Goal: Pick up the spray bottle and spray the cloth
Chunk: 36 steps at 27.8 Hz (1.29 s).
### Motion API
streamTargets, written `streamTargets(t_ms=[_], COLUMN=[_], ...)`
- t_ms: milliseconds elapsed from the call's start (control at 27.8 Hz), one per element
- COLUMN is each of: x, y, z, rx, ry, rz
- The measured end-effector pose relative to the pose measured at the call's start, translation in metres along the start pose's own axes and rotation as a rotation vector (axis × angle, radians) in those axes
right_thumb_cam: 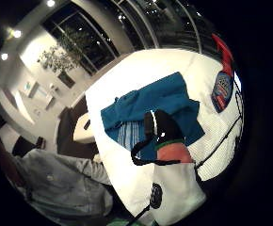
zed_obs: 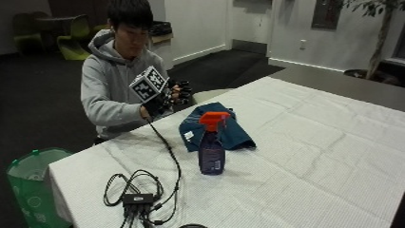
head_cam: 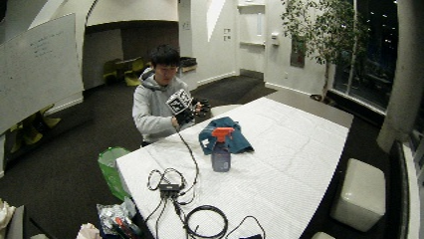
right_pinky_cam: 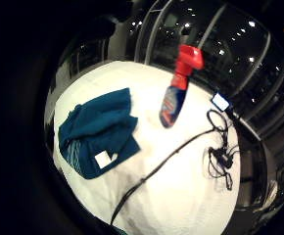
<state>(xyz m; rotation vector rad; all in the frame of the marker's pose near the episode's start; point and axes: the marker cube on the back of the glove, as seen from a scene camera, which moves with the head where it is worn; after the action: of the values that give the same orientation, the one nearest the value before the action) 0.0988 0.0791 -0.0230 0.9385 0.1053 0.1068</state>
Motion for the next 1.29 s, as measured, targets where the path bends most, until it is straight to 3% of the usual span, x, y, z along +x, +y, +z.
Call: streamTargets(t_ms=[396, 791, 1079, 1295], x=[0.088, 0.153, 0.157, 0.153], y=[-0.018, -0.065, -0.097, -0.121], z=[0.016, 0.072, 0.106, 0.117], rx=[0.160, 0.177, 0.134, 0.059], ry=[-0.269, -0.508, -0.769, -0.813], rz=[0.307, 0.628, 0.732, 0.738])
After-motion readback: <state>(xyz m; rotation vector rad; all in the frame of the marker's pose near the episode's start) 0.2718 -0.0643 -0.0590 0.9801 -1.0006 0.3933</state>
